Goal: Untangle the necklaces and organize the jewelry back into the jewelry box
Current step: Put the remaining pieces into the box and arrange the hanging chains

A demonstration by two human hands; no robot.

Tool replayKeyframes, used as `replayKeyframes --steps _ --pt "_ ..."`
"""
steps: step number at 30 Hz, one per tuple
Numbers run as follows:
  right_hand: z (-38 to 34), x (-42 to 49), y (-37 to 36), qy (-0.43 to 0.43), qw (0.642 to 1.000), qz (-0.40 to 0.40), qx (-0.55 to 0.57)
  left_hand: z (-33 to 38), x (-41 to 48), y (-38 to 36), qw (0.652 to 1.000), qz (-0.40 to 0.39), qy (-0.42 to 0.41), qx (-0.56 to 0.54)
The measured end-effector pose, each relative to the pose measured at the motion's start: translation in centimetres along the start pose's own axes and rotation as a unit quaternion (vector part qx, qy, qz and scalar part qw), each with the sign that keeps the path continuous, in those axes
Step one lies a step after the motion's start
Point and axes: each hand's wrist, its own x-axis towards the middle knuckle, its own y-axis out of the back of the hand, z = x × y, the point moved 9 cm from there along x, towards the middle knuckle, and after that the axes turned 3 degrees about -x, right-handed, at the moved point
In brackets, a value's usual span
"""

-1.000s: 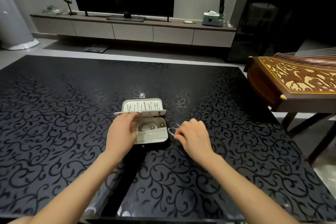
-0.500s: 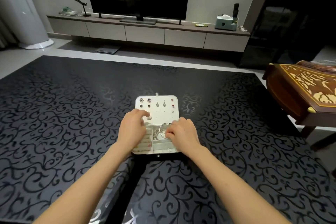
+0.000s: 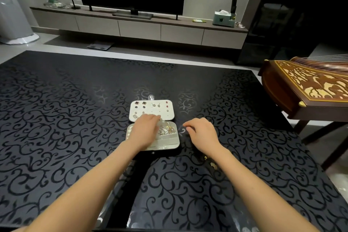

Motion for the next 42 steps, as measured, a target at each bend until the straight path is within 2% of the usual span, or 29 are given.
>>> replayKeyframes --steps 2,5,7,12,16,26,29,35,38,42 --pt "1.7 -1.0 0.9 -0.031 0.999 0.002 -0.020 -0.2 0.9 0.3 1.000 0.014 0.020 -0.011" --pt "4.2 -3.2 0.7 -0.063 0.994 -0.065 -0.065 -0.6 1.5 0.8 0.997 0.043 0.039 -0.044" --pt "5.2 -4.6 0.4 -0.083 0.989 -0.101 -0.062 -0.3 1.8 0.7 0.999 0.031 0.030 -0.032" --pt "7.9 -7.1 1.5 -0.143 0.981 -0.118 -0.057 1.1 2.5 0.5 1.000 0.007 0.028 -0.001" --pt "8.0 -8.6 -0.1 -0.139 0.972 -0.180 -0.058 0.2 2.8 0.4 0.998 -0.036 0.054 -0.002" --pt "7.3 -9.0 0.3 -0.138 0.977 -0.163 -0.018 1.0 2.2 -0.6 0.994 -0.105 0.038 -0.007" --pt "6.9 -8.5 0.3 -0.143 0.974 -0.174 0.020 1.3 2.4 -0.3 0.993 -0.110 0.028 -0.013" --pt "6.1 -7.3 0.5 -0.132 0.967 -0.216 -0.034 1.8 1.9 1.3 0.996 -0.074 -0.003 -0.058" --pt "4.7 -5.8 1.5 -0.126 0.972 -0.197 0.010 0.7 1.4 3.3 0.994 -0.036 0.018 -0.106" --pt "-0.4 -2.7 0.5 -0.078 0.963 -0.184 0.183 -1.7 0.3 4.9 0.989 -0.018 0.063 -0.131"
